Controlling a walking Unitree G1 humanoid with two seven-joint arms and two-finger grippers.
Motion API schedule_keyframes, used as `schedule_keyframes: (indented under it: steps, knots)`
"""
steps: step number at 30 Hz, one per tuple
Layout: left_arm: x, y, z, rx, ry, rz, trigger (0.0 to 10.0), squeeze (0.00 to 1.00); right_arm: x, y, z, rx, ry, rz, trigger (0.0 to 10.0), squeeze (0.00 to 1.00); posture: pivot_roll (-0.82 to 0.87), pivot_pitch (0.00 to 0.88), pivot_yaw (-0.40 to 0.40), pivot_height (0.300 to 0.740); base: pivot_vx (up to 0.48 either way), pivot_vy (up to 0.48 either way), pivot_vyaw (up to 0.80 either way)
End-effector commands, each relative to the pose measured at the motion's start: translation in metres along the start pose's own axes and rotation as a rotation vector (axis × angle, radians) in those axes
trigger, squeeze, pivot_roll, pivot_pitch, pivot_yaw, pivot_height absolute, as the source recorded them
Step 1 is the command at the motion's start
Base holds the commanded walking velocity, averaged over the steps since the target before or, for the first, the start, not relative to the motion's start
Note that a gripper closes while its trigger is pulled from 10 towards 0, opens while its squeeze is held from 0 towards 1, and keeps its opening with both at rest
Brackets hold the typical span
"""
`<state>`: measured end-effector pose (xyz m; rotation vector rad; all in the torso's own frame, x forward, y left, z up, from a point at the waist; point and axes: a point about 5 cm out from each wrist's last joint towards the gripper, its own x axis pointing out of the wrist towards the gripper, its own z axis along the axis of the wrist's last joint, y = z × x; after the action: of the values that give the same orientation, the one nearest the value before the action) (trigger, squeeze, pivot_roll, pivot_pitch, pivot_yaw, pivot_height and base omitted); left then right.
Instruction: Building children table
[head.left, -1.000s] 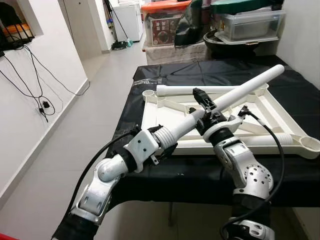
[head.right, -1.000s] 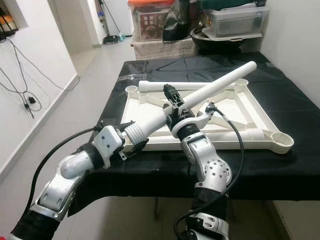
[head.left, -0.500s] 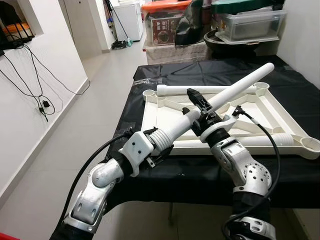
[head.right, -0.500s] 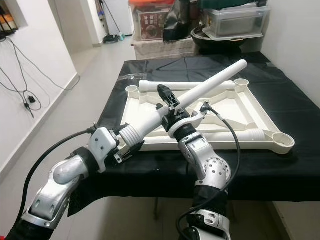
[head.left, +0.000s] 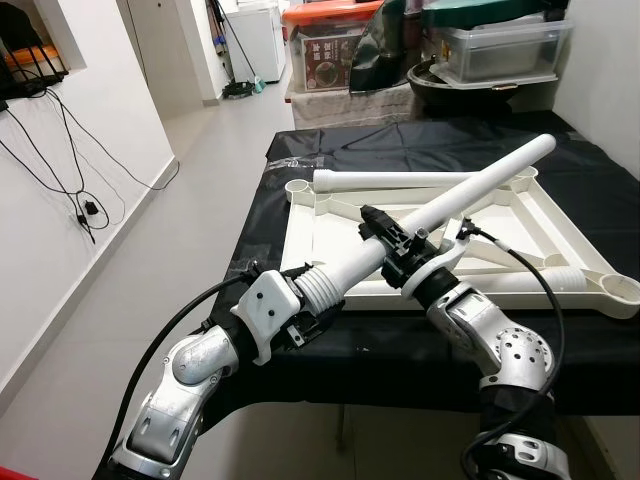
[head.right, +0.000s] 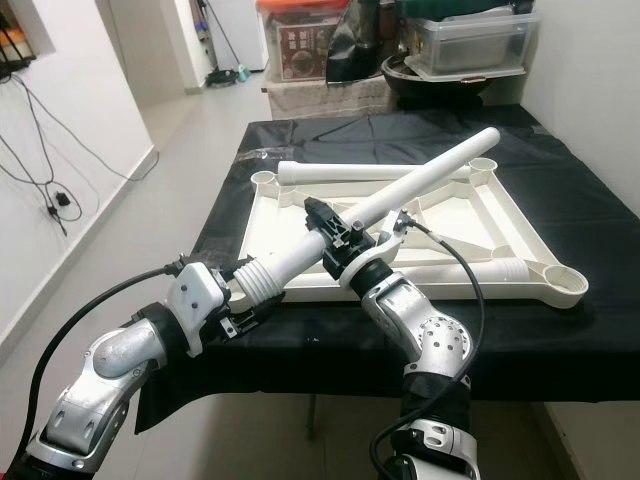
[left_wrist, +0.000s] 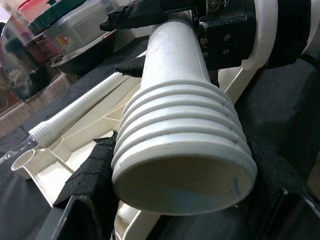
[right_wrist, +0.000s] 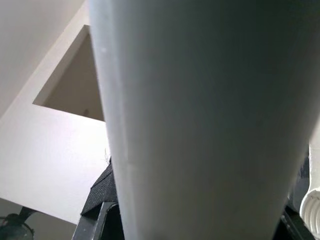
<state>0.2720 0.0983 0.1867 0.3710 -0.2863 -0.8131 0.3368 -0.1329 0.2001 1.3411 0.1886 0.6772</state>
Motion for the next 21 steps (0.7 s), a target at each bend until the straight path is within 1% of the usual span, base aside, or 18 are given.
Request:
schedule_keyframes:
  steps: [1,3,6,7,8,10,12,14,15,16,18,19,20,21]
  knots:
    - [-0.005,-0.008,-0.007,-0.014,0.043,-0.059,10.0,0.0,0.01,0.013,-0.001,-0.017,0.022,0.062,0.0,0.0,0.12,0.016,0.048,0.74,0.0,0.0,0.0]
    - [-0.009,-0.008,-0.016,-0.071,0.099,-0.038,10.0,0.0,0.012,0.018,0.004,-0.016,0.008,0.087,0.0,0.0,0.12,0.002,0.045,0.74,0.0,0.0,0.0]
    - [-0.011,-0.008,-0.021,-0.094,0.125,-0.023,10.0,0.0,0.013,0.02,0.005,-0.013,0.002,0.097,0.0,0.0,0.12,0.002,0.045,0.74,0.0,0.0,0.0]
    - [-0.012,-0.007,-0.024,-0.121,0.143,-0.009,10.0,1.0,0.014,0.023,0.007,-0.012,-0.001,0.109,0.0,0.0,0.12,0.002,0.045,0.74,0.0,0.0,0.0]
    - [-0.012,-0.007,-0.024,-0.121,0.143,-0.009,10.0,1.0,0.014,0.023,0.007,-0.012,-0.001,0.109,0.0,0.0,0.12,0.002,0.045,0.74,0.0,0.0,0.0]
    - [-0.017,-0.004,-0.032,-0.144,0.172,0.024,10.0,1.0,0.017,0.033,0.012,-0.011,-0.022,0.148,0.0,0.0,0.12,0.0,0.041,0.74,0.0,0.0,0.0]
    - [-0.022,0.002,-0.038,-0.128,0.203,0.079,10.0,1.0,0.02,0.042,0.018,-0.02,-0.044,0.175,0.0,0.0,0.12,0.0,0.039,0.74,0.0,0.0,0.0]
    - [-0.023,0.003,-0.039,-0.126,0.212,0.09,10.0,1.0,0.02,0.044,0.02,-0.021,-0.053,0.182,0.0,0.0,0.12,0.0,0.041,0.74,0.0,0.0,0.0]
    - [-0.024,0.003,-0.04,-0.131,0.21,0.09,10.0,0.0,0.021,0.045,0.023,-0.025,-0.065,0.184,0.0,0.0,0.12,0.0,0.038,0.74,0.0,0.0,0.0]
    - [-0.024,0.003,-0.04,-0.131,0.21,0.09,10.0,0.0,0.021,0.045,0.023,-0.025,-0.065,0.184,0.0,0.0,0.12,0.0,0.038,0.74,0.0,0.0,0.0]
    - [-0.025,0.002,-0.038,-0.156,0.197,0.1,10.0,0.0,0.022,0.048,0.031,-0.085,-0.11,0.17,0.0,0.0,0.12,0.0,0.04,0.74,0.0,0.0,0.0]
    - [-0.025,0.002,-0.038,-0.156,0.197,0.1,10.0,0.0,0.022,0.048,0.031,-0.085,-0.11,0.17,0.0,0.0,0.12,0.0,0.04,0.74,0.0,0.0,0.0]
    - [-0.025,0.001,-0.036,-0.161,0.195,0.105,10.0,0.0,0.023,0.048,0.033,-0.167,-0.118,0.14,0.0,0.0,0.12,0.0,0.037,0.74,0.0,0.0,0.0]
    - [-0.025,0.0,-0.035,-0.165,0.195,0.106,10.0,0.0,0.024,0.049,0.034,-0.226,-0.121,0.12,0.0,0.0,0.12,0.0,0.036,0.74,0.0,0.0,0.0]
